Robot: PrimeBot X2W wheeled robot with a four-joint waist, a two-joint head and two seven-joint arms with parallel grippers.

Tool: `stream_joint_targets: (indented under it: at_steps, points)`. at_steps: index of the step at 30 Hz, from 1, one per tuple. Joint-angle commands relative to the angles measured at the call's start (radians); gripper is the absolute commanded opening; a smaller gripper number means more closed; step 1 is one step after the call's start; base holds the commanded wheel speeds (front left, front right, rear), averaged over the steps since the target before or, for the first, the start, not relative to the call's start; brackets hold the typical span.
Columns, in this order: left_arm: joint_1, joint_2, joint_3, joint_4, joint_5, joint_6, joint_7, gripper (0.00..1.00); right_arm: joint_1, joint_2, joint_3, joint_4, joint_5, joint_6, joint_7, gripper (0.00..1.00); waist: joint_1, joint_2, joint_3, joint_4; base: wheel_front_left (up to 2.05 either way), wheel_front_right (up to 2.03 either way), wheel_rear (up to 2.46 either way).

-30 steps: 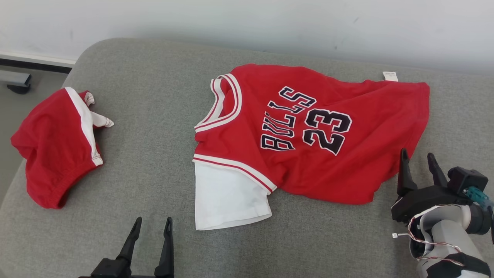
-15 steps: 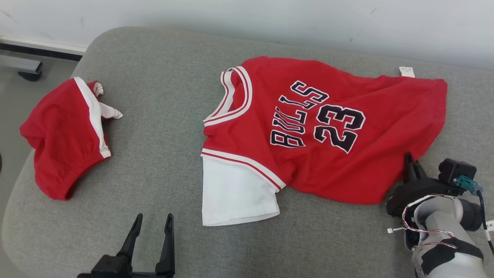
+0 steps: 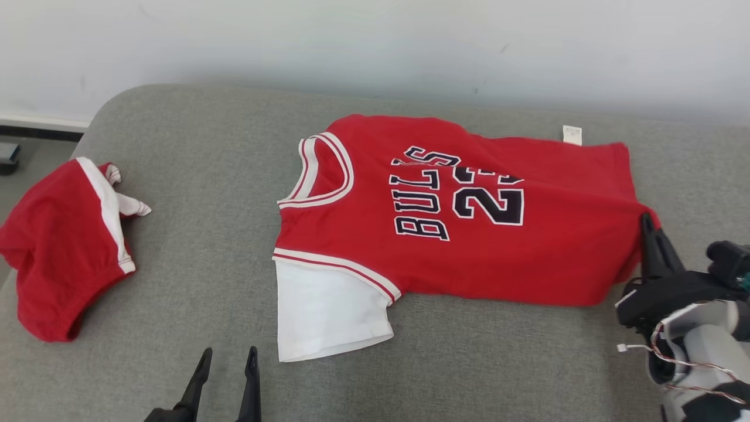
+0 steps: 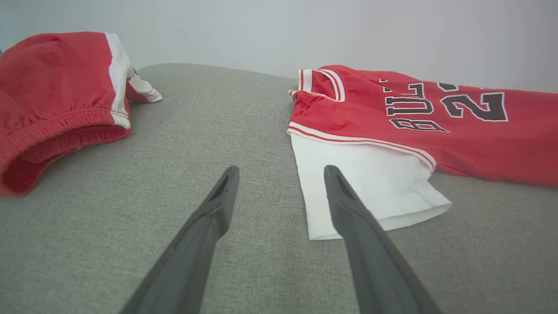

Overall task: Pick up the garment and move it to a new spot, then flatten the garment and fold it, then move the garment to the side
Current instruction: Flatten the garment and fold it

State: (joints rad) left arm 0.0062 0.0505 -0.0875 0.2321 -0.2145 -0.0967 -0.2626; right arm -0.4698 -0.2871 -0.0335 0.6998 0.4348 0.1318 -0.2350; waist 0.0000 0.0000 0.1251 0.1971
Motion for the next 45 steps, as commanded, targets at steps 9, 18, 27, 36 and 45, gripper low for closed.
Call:
stream_joint_targets:
  at_steps: [9, 18, 27, 36, 45]
  points:
    - [0.022, 0.0, -0.004, -0.008, -0.015, 0.008, -0.003, 1.0, 0.207, -0.06, -0.062, -0.362, 0.073, -0.002, 0.133, 0.0, 0.0, 0.0, -0.013, -0.035, 0.0, 0.0, 0.0]
    - [-0.015, 0.0, -0.027, 0.002, -0.025, 0.004, -0.003, 1.0, 0.206, -0.019, -0.129, -0.455, -0.009, -0.002, 0.25, 0.0, 0.0, 0.0, 0.017, 0.0, 0.0, 0.0, 0.0]
    - [-0.041, 0.0, -0.051, 0.01, -0.033, 0.004, -0.003, 1.0, -0.005, -0.044, -0.122, -0.17, -0.092, -0.002, 0.219, 0.0, 0.0, 0.0, 0.055, 0.038, 0.0, 0.0, 0.0]
    - [-0.068, 0.0, -0.09, 0.029, -0.027, 0.003, -0.003, 1.0, -0.215, -0.05, -0.1, 0.205, -0.159, -0.002, 0.037, 1.0, 0.0, 0.0, 0.062, 0.079, 0.0, 0.0, 0.0]
    - [-0.009, -0.001, -0.071, 0.027, -0.016, 0.005, -0.003, 1.0, -0.092, -0.058, 0.019, 0.096, -0.09, -0.002, -0.031, 1.0, 0.0, 0.0, -0.003, 0.003, 0.0, 0.0, 0.0]
